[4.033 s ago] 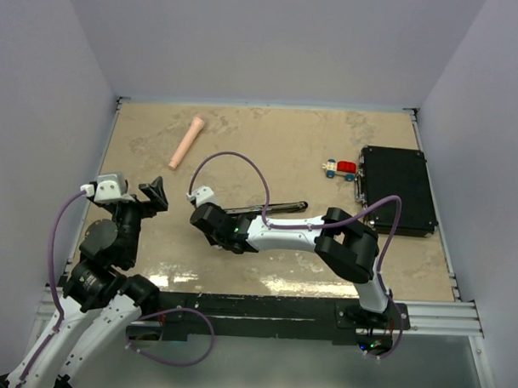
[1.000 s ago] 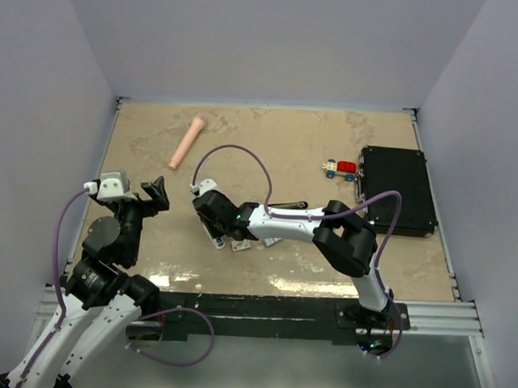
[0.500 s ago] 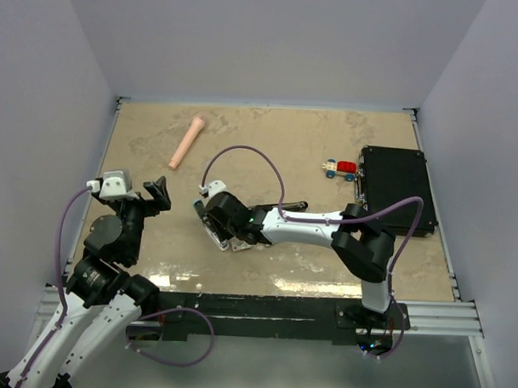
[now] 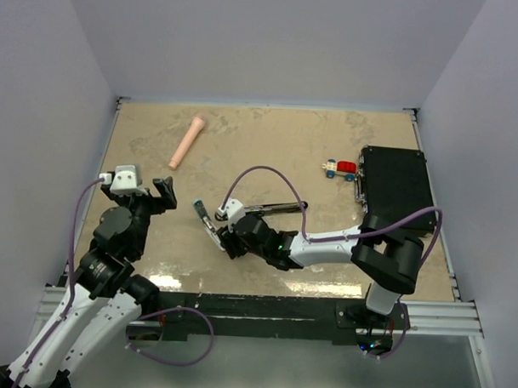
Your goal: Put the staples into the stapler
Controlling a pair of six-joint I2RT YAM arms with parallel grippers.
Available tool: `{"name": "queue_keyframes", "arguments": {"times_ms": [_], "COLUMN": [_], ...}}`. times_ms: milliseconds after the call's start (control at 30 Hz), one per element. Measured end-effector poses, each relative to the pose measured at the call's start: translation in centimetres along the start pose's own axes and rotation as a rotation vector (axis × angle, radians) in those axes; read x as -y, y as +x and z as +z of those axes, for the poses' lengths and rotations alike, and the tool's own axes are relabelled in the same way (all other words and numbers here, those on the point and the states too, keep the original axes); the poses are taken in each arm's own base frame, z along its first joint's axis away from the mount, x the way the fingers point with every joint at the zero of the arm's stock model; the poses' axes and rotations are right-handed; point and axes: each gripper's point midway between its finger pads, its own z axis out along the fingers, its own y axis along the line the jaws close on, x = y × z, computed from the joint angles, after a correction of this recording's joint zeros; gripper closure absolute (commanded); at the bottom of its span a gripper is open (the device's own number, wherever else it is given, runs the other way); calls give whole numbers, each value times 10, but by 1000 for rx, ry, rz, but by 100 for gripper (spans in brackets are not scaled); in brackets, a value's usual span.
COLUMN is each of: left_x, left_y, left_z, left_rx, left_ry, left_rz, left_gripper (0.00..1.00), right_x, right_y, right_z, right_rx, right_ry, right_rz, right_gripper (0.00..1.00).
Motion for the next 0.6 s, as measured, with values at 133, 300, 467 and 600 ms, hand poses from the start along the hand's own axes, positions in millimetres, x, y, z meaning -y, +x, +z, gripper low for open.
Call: {"name": "queue_keyframes", "arguments": {"times_ms": [133,300,467,600], "left_x": [2,5,7,9], "left_y": [6,13,19,25], "left_z": [4,8,12,15], "left_rx": [-23,-50,-74,-97], "left_ry": [2,7,10,11], "left_rz": [14,29,42,55], "left_gripper": [13,13,13,13], "right_x": [-9,-15,-16,-16], "right_y": [16,15,22,28], "right_z": [-1,4,15,21], "right_rx": [41,116,137,142], "right_ry": [-37,-64,-68,-66], "right_rz": [-29,-34,-45,-48], "right_gripper": [49,52,61,70]}}
